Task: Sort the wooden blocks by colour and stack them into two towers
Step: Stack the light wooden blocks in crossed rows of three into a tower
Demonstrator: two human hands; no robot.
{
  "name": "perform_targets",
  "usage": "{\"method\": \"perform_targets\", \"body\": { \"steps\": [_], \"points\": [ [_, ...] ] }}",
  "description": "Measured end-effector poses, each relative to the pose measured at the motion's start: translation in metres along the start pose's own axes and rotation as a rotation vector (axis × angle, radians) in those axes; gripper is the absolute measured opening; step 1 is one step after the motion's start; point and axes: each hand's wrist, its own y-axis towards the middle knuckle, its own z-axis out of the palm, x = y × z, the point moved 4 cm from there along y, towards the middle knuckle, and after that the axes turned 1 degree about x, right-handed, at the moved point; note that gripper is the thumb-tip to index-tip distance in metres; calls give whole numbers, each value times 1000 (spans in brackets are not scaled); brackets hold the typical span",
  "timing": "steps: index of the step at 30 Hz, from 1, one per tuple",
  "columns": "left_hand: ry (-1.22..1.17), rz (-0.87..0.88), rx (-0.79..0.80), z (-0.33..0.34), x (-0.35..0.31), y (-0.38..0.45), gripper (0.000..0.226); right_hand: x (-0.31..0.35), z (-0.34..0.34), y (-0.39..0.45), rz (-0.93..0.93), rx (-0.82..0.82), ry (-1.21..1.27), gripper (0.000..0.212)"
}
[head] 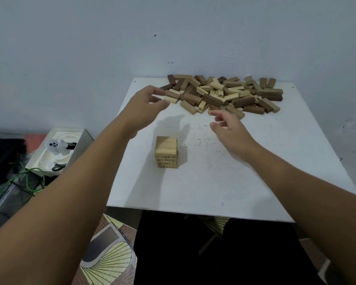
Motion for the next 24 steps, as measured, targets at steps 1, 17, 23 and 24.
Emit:
{"method": "perform_targets", "body": {
  "steps": [1, 17, 23, 24],
  "points": [
    [45, 35, -8, 11, -15, 6, 29, -4, -8, 4, -22, -15, -82, 35],
    [524, -64, -131, 216, -1, 62, 79, -44, -85, 72, -201, -57, -591, 43],
    [511, 63, -370, 221, 4, 55, 62, -43, -73, 96, -303, -3, -751, 47],
    [519, 50, -364, 222, 5, 56, 62, -44, -69, 99, -310, 13, -792, 48]
  ]
}}
